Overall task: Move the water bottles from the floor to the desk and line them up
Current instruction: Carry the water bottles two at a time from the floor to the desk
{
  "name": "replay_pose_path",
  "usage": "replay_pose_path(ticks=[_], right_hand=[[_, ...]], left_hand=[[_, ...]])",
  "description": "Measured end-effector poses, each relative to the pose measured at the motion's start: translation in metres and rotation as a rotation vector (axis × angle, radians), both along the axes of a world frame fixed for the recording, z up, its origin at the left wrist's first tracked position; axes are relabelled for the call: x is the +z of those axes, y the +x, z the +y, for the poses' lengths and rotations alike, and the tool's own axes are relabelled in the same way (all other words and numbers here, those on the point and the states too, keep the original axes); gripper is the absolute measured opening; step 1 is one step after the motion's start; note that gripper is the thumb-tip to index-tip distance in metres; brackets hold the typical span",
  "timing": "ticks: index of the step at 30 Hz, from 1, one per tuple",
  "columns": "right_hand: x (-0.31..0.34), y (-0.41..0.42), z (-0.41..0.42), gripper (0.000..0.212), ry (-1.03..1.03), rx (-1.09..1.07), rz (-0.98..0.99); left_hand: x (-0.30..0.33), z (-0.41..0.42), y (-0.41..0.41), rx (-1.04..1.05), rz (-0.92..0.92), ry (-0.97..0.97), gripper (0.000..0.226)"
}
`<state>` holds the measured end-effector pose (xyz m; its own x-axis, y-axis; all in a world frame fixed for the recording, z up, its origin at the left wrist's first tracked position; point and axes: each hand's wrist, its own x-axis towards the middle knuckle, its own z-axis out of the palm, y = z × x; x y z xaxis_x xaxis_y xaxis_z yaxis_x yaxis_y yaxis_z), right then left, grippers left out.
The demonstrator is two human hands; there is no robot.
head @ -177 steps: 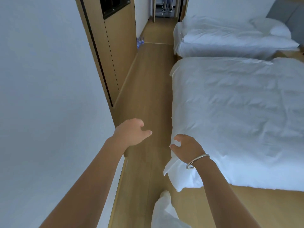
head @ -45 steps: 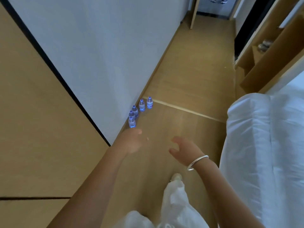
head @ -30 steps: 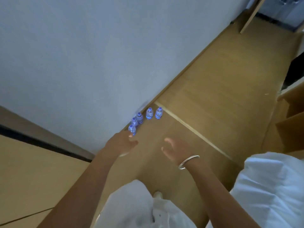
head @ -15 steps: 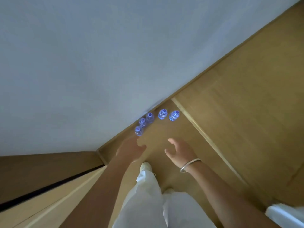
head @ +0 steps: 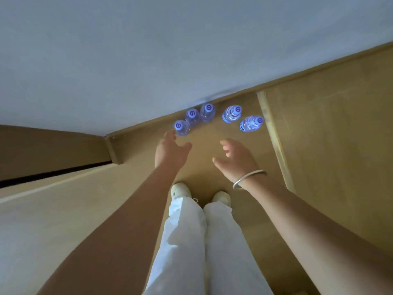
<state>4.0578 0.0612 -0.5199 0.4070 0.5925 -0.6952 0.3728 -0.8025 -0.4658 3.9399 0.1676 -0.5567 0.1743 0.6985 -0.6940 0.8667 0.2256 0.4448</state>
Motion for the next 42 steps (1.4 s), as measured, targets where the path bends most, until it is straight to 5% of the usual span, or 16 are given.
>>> replay_pose_path(ticks=[9,15,20,22,28,36,39,42], right_hand=[[-0.204,0.022,0.059,0.067,-0.053,0.048,0.046],[-0.285,0.035,0.104,0.061,0.057,0.034,0.044],[-0.327,0.023,0.111,0.092,0.091,-0.057,0.13],[-0.341,0.012,0.113,0.098,0.152,-0.174,0.112],[-0.353,-0.002,0.134,0.065,0.175,-0.373,-0.056],[-0.35,0.0,0.145,0.069,0.197,0.097,-0.155],[-0.338,-0.002,0.133,0.035,0.072,0.228,-0.212],[-0.303,-0.019,0.106,0.023,0.085,0.296,-0.191]], left_hand=[[-0.189,0.0,-0.006,0.139,0.077,-0.048,0.089],[-0.271,0.035,-0.007,0.111,0.059,-0.057,0.097],[-0.309,0.045,0.008,0.109,-0.053,-0.017,0.103],[-0.315,0.045,0.009,0.115,-0.084,0.034,0.096],[-0.315,0.046,-0.001,0.22,-0.161,0.118,0.06],[-0.276,0.042,-0.055,0.242,-0.11,0.189,0.058],[-0.241,0.035,-0.077,0.241,-0.109,0.197,0.056],[-0.206,0.024,-0.097,0.261,-0.127,0.215,0.059]])
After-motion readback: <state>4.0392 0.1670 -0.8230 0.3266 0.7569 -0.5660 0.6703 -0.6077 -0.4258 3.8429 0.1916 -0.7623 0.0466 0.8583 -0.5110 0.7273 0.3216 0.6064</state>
